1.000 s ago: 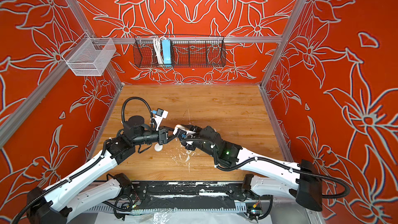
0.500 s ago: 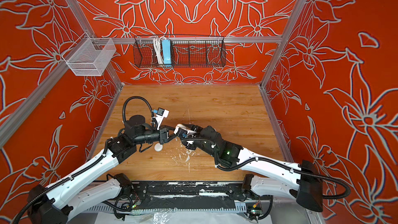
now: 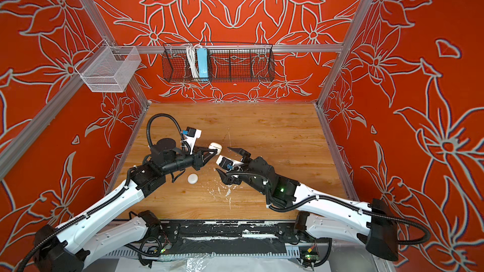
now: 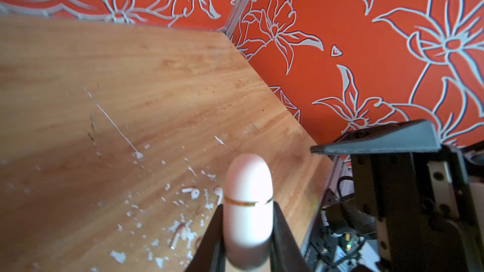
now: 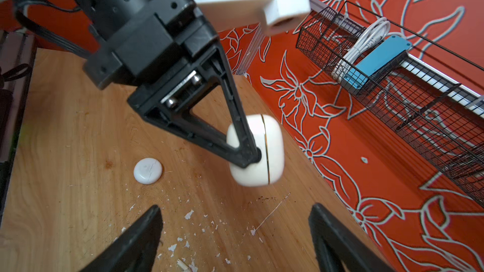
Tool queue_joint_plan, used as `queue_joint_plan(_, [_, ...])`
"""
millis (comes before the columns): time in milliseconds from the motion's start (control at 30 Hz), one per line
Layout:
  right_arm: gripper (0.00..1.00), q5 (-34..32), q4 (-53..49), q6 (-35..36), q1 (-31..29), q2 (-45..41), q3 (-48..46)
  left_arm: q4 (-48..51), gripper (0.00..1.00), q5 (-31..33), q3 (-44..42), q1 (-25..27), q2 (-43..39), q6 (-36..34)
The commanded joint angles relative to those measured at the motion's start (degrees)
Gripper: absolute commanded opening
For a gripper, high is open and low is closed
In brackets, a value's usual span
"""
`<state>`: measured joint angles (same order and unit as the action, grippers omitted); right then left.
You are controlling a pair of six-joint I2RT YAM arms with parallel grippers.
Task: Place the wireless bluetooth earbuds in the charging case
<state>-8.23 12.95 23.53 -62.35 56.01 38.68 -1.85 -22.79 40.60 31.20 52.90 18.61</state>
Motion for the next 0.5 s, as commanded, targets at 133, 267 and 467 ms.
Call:
queue_joint_plan(133, [0.87,4.0,0.6,-2.3,0.7,-6.3,-2.4,-11.2,0.00,-8.4,-9.9,-0.1,-8.8,-18.1])
queue_joint_plan(267, [0.83,6.9,-0.1,-3.5,0.6,-8.8,-2.8,-17.8,0.00,-12.4,-16.0,0.0,-12.0,-22.5])
queue_joint_plan(467, [0.79,12.1,0.9,-5.1,0.6,-10.3,-3.4,-19.2,0.00,-12.7,-20.5,-0.1,-17.9,-25.5])
